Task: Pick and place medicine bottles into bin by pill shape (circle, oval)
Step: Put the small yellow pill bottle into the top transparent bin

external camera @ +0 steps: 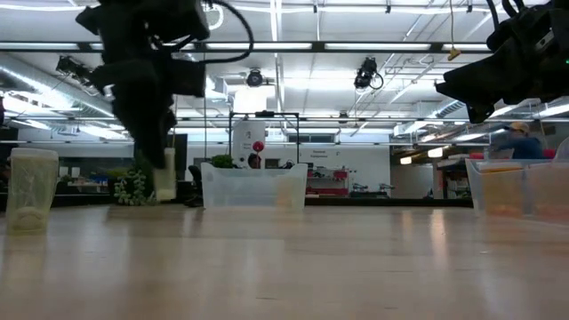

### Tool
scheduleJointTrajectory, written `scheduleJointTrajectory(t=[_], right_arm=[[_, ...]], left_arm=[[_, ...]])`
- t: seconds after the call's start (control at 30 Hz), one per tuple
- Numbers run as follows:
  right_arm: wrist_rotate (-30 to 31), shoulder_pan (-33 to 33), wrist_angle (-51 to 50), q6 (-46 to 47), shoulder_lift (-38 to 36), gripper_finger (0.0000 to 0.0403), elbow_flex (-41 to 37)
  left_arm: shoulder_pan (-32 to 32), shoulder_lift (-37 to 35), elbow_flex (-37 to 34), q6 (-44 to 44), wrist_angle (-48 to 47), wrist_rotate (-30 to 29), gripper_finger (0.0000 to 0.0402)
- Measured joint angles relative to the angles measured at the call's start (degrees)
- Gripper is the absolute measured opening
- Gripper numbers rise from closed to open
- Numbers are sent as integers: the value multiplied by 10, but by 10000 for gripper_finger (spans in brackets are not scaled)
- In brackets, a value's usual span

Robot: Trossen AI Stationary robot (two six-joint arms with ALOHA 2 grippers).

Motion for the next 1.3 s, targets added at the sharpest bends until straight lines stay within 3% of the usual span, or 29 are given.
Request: scheduleJointTrajectory(t=[0.53, 0.77, 1.0, 1.3], right_arm=[[0, 0, -1, 0, 0, 129, 0], [0, 0, -4, 0, 0, 129, 0], [0, 0, -5, 0, 0, 129, 0], [0, 0, -9, 0, 0, 129, 0]], left_arm=[[158, 2, 127, 180, 1, 0, 129], [223, 4, 138, 237, 42, 0, 129], [269, 42, 138, 252, 87, 2, 125], [323, 128, 172, 273, 98, 61, 128]])
